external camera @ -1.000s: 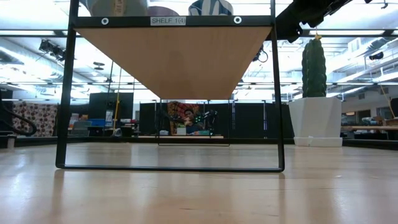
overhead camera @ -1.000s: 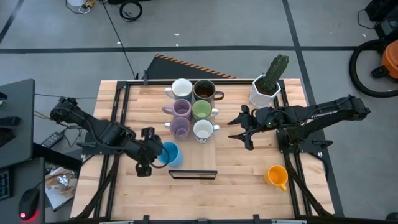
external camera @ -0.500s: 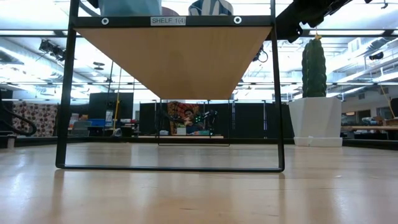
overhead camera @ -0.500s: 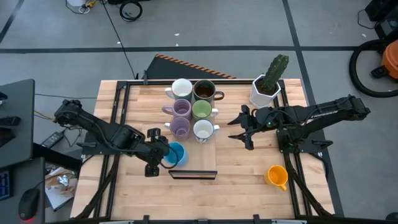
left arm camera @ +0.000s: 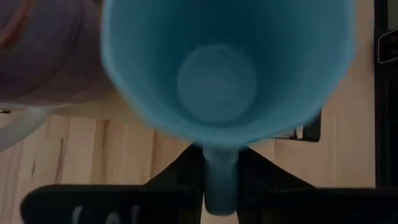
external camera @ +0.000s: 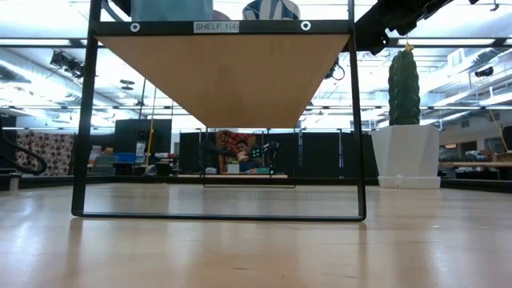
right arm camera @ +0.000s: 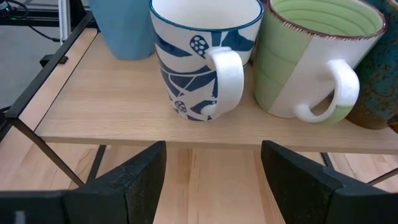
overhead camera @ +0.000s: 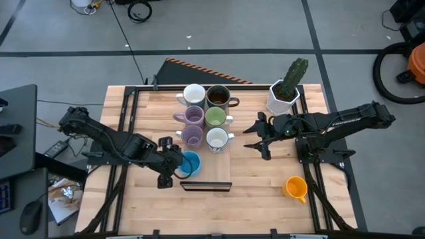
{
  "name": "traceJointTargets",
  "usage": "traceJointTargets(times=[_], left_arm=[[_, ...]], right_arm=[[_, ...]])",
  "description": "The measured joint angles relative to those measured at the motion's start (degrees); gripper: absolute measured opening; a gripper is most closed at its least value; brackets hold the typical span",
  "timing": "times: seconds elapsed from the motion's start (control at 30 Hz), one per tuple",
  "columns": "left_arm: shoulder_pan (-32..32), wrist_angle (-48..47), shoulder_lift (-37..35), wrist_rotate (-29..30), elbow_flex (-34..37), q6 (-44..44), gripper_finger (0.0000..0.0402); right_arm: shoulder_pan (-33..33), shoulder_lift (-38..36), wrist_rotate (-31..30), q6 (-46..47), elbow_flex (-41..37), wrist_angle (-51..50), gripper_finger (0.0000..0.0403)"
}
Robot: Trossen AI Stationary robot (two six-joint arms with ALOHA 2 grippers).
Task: Place coffee mugs
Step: Put the blue mug on the shelf
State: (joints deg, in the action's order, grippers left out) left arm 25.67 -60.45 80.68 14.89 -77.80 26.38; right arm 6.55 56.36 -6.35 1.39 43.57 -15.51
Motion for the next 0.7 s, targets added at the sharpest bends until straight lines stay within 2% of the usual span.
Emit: traceJointTargets(times=[0.43, 0.7], left_arm=[[0.28, 3.35, 1.15, 2.25, 0.24, 0.05, 0.0082], [0.26, 3.28, 1.18, 3.14, 0.24, 0.03, 0.0151]], right_arm=[[0.0, 0.0, 0.02, 0.11, 0.0, -0.43, 0.0268], [0.0, 0.0, 0.04, 0.13, 0.0, -0.59, 0.0268]])
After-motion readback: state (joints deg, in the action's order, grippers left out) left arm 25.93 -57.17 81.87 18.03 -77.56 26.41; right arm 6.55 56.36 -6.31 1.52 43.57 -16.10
